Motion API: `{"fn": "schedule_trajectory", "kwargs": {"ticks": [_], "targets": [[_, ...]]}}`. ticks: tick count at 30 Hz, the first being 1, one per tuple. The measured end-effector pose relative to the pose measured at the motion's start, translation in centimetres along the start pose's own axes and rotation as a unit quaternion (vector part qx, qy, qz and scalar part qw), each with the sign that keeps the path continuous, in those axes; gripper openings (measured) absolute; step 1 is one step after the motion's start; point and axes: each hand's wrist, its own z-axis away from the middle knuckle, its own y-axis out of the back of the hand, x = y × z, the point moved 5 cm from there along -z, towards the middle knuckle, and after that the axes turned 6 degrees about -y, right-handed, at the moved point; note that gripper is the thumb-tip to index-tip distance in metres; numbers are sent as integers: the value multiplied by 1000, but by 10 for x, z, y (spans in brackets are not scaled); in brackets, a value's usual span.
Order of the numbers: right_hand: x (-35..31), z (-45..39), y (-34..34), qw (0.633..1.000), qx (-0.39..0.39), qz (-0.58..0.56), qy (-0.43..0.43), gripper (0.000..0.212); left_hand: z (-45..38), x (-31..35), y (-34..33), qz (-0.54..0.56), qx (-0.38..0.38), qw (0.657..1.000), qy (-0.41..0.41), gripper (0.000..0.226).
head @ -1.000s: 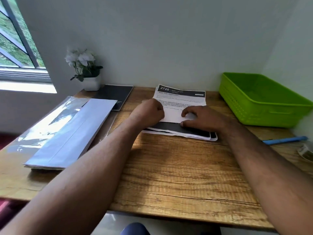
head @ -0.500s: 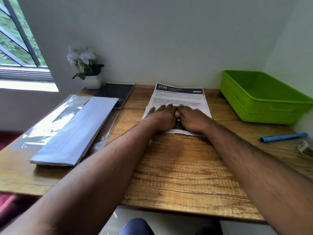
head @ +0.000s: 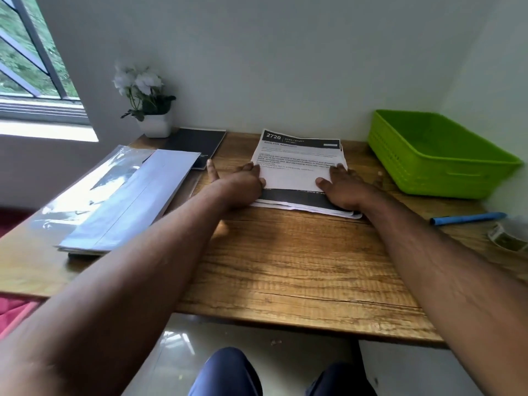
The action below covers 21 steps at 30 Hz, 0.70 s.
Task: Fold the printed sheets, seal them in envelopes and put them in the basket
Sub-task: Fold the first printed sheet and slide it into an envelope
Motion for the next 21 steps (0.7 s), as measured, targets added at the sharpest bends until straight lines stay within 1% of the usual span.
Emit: {"fn": "schedule_trajectory", "kwargs": {"ticks": [4,8,9,10,11,12,13,14,15,16,17,18,19,21], "targets": [[1,-3,0,1000,-25,-5,3,83,3,-4,1,14,8,1000,3,53],[-4,9,3,1000,-20,4,-4,86,4,-2,1,10,41,999,-3,50],[-4,12,3,1000,-14,0,-2,93,8,-3,5,19,67,997,-14,48],[-4,12,3,1000,-2,-12,5,106,14,-7,12,34,106,993,-24,45],[-5,10,4,1000,15,-22,15,122,21,-14,21,46,155,986,-30,46],[-4,11,7,999,34,-26,23,130,29,-19,32,54,212,975,-32,51],[-8,14,12,997,64,-24,38,127,37,-28,45,56,270,961,-26,55],[-11,17,18,994,97,-10,52,117,44,-36,57,53,323,945,-14,55],[-16,24,24,988,137,10,67,103,49,-44,68,46,360,932,4,50],[-23,32,30,982,170,26,85,94,53,-56,75,38,371,927,32,46],[-32,38,32,976,189,34,107,90,54,-69,77,34,354,932,70,46],[-43,44,35,972,193,35,131,88,52,-85,75,39,315,942,109,53],[-53,50,34,970,187,39,152,86,49,-100,70,55,264,952,144,66],[-73,56,27,965,170,62,192,83,39,-125,57,86,183,961,190,101]]}}
